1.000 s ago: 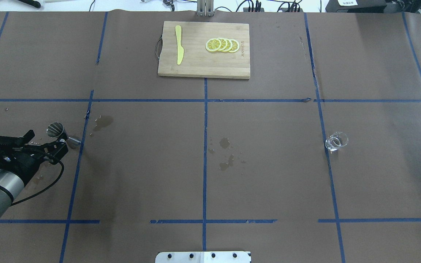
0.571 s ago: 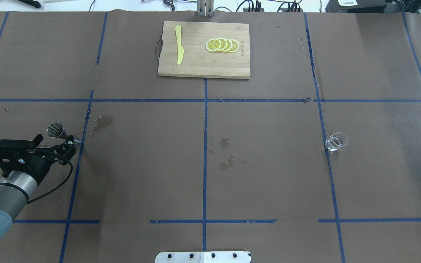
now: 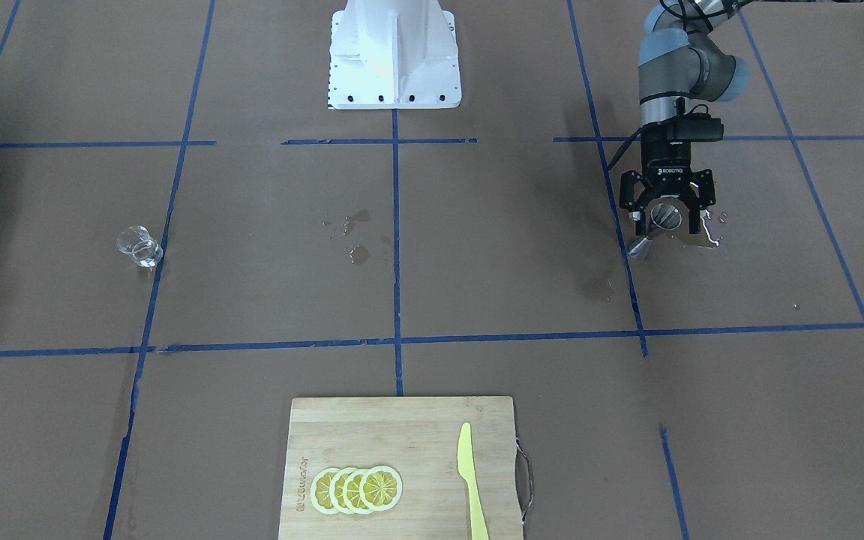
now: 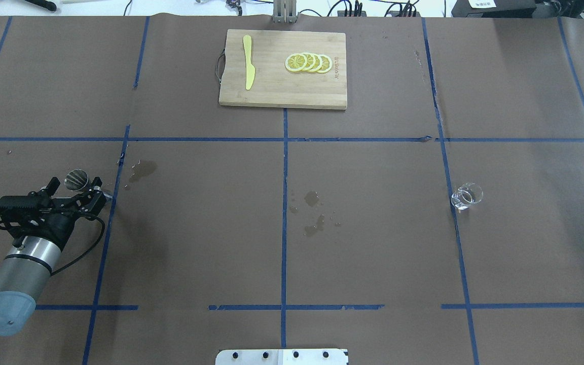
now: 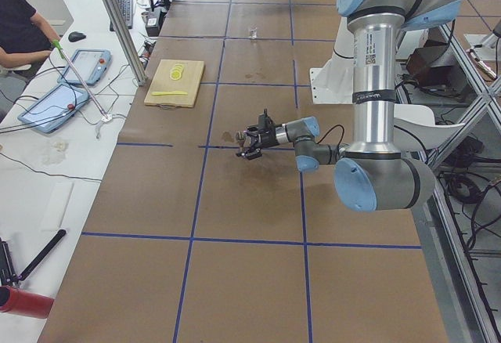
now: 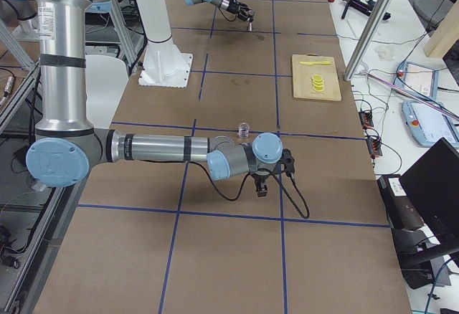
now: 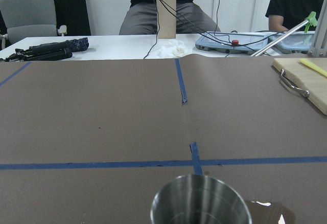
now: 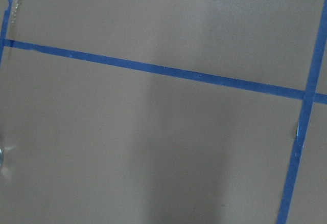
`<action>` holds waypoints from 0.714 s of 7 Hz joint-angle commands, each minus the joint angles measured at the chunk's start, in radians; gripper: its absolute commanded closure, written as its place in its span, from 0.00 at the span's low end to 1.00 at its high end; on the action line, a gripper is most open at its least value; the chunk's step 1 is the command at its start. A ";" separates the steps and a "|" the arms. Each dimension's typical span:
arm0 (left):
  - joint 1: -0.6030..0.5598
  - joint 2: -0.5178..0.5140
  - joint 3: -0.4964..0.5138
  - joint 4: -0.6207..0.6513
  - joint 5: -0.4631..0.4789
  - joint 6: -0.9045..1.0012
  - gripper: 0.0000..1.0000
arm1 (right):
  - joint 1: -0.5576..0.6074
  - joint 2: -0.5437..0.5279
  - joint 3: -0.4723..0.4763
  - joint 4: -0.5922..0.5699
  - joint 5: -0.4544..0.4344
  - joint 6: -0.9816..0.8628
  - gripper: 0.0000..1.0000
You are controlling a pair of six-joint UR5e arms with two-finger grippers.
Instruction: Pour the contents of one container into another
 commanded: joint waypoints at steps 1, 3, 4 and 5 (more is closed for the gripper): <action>0.001 -0.055 0.077 -0.044 0.086 -0.002 0.01 | -0.001 0.001 -0.001 0.000 0.000 0.001 0.00; 0.016 -0.068 0.107 -0.044 0.131 -0.002 0.01 | -0.001 0.001 -0.004 0.000 0.000 0.001 0.00; 0.018 -0.084 0.126 -0.044 0.132 -0.002 0.02 | -0.001 0.001 -0.004 0.000 0.000 0.002 0.00; 0.020 -0.084 0.126 -0.045 0.132 -0.002 0.07 | 0.001 0.001 -0.004 0.000 0.000 0.002 0.00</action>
